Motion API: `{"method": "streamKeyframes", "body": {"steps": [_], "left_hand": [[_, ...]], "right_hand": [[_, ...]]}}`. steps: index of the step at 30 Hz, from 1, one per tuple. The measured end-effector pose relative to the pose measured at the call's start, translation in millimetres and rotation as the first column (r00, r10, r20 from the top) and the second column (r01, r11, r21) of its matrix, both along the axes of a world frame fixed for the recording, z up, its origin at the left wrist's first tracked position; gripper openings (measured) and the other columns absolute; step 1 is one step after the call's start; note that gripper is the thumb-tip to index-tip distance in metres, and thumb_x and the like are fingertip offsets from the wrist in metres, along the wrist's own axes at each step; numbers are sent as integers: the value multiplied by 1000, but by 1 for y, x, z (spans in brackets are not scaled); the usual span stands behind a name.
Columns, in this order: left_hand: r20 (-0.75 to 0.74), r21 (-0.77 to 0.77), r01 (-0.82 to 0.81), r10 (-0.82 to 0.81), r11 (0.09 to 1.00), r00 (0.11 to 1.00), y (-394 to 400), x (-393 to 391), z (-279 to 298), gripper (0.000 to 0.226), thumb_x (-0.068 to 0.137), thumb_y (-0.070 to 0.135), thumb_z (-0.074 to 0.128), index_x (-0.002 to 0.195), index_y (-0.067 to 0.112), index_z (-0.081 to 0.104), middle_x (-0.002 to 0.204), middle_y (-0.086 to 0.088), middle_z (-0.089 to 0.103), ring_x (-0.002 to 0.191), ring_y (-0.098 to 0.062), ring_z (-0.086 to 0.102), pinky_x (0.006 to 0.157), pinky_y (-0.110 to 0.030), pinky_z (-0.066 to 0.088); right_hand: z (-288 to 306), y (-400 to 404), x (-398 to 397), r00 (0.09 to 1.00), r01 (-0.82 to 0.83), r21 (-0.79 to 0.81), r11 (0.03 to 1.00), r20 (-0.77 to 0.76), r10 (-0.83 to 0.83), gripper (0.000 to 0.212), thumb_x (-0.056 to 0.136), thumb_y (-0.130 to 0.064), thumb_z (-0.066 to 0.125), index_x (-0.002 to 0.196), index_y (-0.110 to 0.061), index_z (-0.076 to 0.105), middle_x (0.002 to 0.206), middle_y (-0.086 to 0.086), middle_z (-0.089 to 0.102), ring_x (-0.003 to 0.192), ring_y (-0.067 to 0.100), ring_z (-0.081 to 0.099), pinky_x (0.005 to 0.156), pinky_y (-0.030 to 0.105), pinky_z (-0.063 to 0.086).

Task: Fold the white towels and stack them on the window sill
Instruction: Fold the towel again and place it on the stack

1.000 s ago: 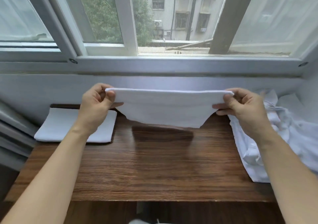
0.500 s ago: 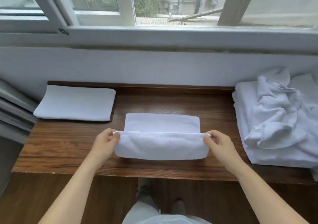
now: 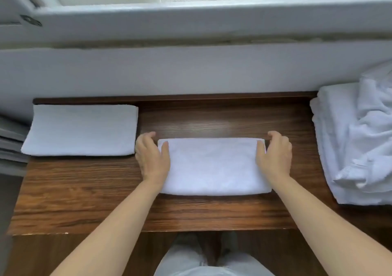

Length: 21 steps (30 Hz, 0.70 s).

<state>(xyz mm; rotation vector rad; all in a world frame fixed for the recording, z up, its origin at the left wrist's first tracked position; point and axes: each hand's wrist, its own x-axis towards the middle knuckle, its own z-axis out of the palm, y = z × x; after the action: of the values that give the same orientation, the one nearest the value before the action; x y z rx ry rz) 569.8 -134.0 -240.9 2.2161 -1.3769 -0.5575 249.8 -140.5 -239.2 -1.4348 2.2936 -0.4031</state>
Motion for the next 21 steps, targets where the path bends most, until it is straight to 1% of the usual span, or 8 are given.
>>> {"method": "streamKeyframes", "body": {"steps": [1, 3, 6, 9, 11, 13, 18, 21], "left_hand": [[145, -76, 145, -133, 986, 980, 8, -7, -6, 38, 97, 21, 63, 132, 10, 54, 145, -13, 48, 137, -32, 45, 112, -46, 39], [324, -116, 511, -454, 852, 830, 26, -28, -16, 42, 98, 24, 57, 137, 9, 52, 154, -17, 44, 146, -36, 37, 119, -51, 32], [364, 98, 763, -736, 639, 571, 43, -59, -31, 62, 103, 38, 39, 157, 10, 29, 167, -15, 26, 156, -38, 18, 124, -56, 21], [308, 234, 713, -746, 661, 590, 37, -61, -42, 67, 106, 47, 27, 164, 17, 10, 172, -8, 8, 159, -33, 3, 127, -53, 6], [331, 281, 706, -756, 650, 564, 34, -46, -48, 71, 104, 57, 28, 165, 23, 10, 172, -5, 6, 159, -29, 0, 127, -52, 3], [352, 309, 682, -746, 663, 566, 31, -26, -51, 76, 102, 63, 28, 165, 26, 8, 173, -4, 2, 159, -27, -5, 127, -51, 3], [355, 341, 521, -621, 782, 699, 27, 6, -42, 81, 102, 63, 19, 165, 17, -1, 172, -7, -7, 159, -24, -10, 129, -48, 4], [282, 320, 442, -530, 838, 800, 26, 7, -33, 78, 105, 57, 18, 163, 10, -5, 172, -9, -10, 158, -25, -12, 129, -45, 0]], "right_hand": [[-4, 8, 9, 986, -122, -81, 989, -124, 111, 37, 99, -22, 62, 134, -9, 58, 123, 14, 61, 113, 36, 58, 95, 53, 52], [-11, 26, 38, 899, -420, -184, 889, -216, 381, 40, 94, -17, 60, 133, -5, 61, 128, 20, 63, 117, 42, 60, 97, 56, 52], [-34, 41, 81, 717, -674, -17, 739, -258, 648, 59, 96, -27, 50, 150, -4, 51, 158, 23, 45, 148, 43, 42, 117, 60, 39], [-48, 37, 92, 672, -685, 140, 715, -258, 694, 69, 100, -38, 31, 165, -15, 28, 173, 10, 13, 161, 33, 12, 128, 57, 11], [-52, 34, 77, 664, -684, 154, 713, -274, 696, 70, 102, -46, 34, 167, -25, 22, 174, 4, 9, 162, 30, 8, 128, 56, 5], [-50, 30, 55, 695, -635, 163, 755, -305, 651, 73, 101, -55, 32, 168, -30, 17, 175, 5, 9, 163, 31, 6, 128, 58, 5], [-39, 27, 13, 783, -446, 255, 858, -354, 512, 73, 104, -54, 21, 169, -24, 4, 176, 11, 3, 163, 30, -1, 129, 58, 3], [-26, 23, 8, 891, -319, 164, 933, -282, 354, 73, 104, -47, 43, 165, -12, 24, 171, 15, 22, 159, 37, 15, 126, 59, 16]]}}
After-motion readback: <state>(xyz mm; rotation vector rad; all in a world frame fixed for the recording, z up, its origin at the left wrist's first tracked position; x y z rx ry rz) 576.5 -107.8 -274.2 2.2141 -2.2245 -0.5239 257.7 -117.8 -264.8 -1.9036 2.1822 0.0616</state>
